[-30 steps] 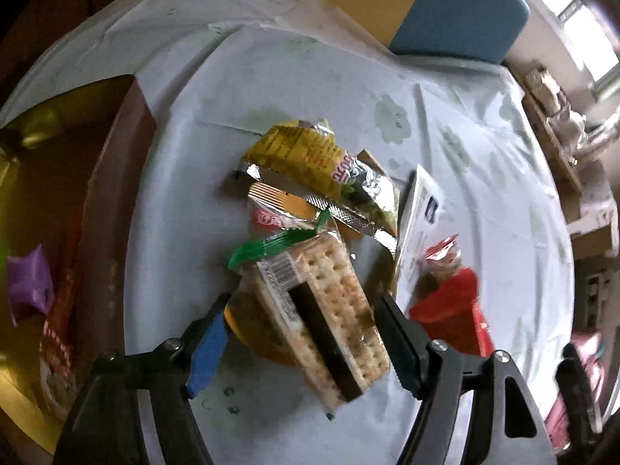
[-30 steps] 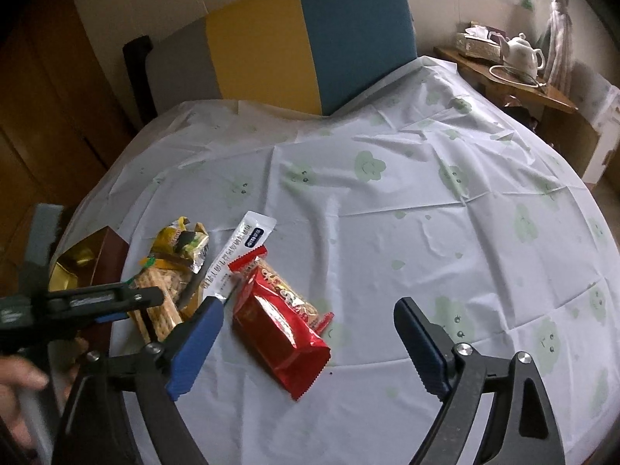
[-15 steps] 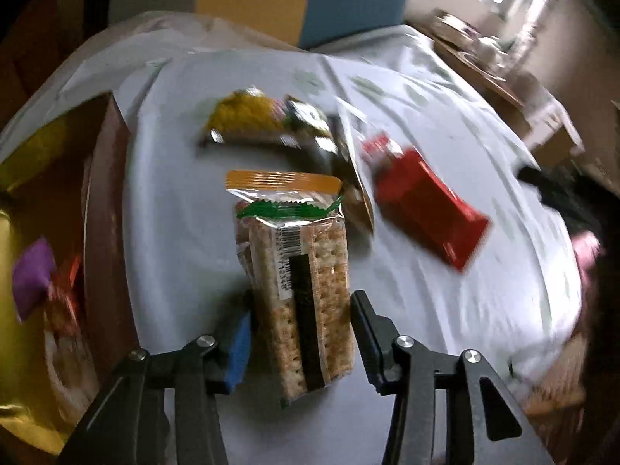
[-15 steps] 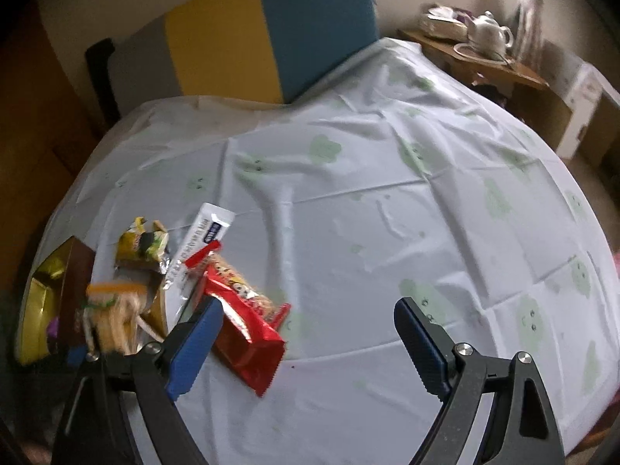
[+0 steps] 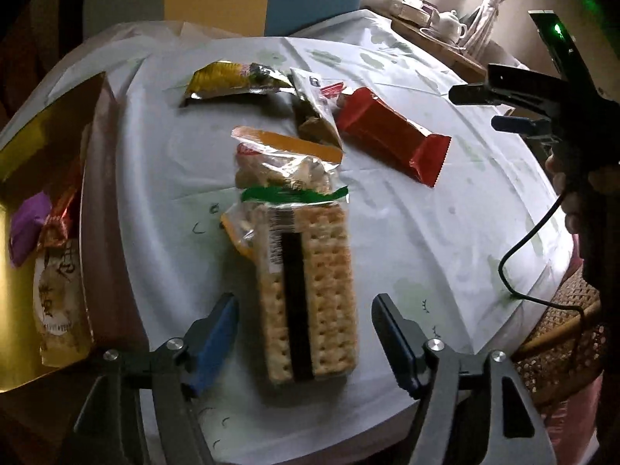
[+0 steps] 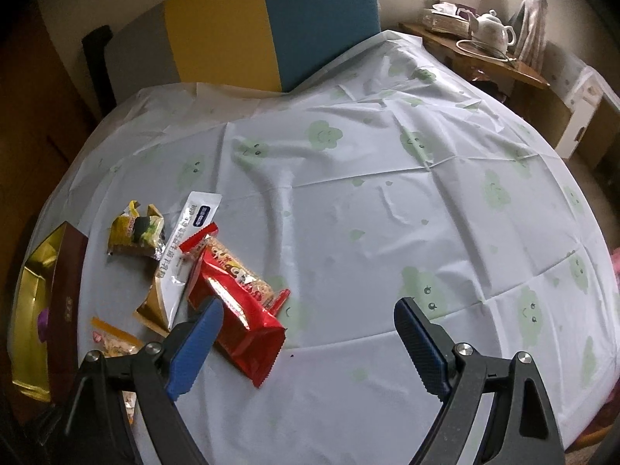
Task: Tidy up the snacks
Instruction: 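Grasp the orange-trimmed clear pastry packet with the right gripper while left gripper holds crackers, then carry the saltine crackers into the gold tray and open the left gripper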
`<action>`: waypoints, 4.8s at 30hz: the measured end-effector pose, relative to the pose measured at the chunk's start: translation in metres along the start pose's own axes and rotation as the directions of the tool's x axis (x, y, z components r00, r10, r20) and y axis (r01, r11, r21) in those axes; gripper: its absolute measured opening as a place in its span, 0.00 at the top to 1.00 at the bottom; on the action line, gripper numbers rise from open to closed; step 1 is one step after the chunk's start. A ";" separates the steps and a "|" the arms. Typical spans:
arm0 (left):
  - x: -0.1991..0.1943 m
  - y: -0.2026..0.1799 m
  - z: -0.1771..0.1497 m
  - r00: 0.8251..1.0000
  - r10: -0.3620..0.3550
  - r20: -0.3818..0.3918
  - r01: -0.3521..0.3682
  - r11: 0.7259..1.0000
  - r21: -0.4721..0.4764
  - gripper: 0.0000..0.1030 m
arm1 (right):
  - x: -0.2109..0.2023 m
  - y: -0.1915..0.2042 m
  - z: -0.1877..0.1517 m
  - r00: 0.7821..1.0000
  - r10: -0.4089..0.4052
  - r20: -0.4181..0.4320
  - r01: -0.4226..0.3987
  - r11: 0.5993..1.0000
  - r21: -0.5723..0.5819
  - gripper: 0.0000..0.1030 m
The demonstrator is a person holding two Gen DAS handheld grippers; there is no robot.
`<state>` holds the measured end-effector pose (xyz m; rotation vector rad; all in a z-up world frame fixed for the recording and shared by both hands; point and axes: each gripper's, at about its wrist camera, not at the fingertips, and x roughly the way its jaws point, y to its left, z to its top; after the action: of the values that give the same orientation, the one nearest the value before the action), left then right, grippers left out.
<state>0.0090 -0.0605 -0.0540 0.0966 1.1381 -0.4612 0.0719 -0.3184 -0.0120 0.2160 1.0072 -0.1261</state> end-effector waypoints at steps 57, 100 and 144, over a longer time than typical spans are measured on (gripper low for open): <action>-0.011 -0.003 -0.053 0.994 -0.010 0.108 -0.013 0.978 0.210 0.54 | 0.048 0.128 -0.077 0.958 0.085 -0.275 -0.219 0.836 -0.502 0.47; -0.112 0.188 -0.028 0.952 0.194 0.237 -0.059 0.875 -0.481 0.54 | 0.040 0.140 -0.098 0.981 0.041 -0.190 -0.153 0.765 -0.625 0.45; -0.100 0.157 0.003 0.921 0.316 0.227 -0.208 0.893 -0.400 0.42 | 0.034 0.145 -0.104 0.987 0.019 -0.158 -0.120 0.744 -0.657 0.45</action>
<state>0.0411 0.1109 0.0114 -0.1402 0.8892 -0.0070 0.0340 -0.1530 -0.0773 -0.4070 1.1253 0.3302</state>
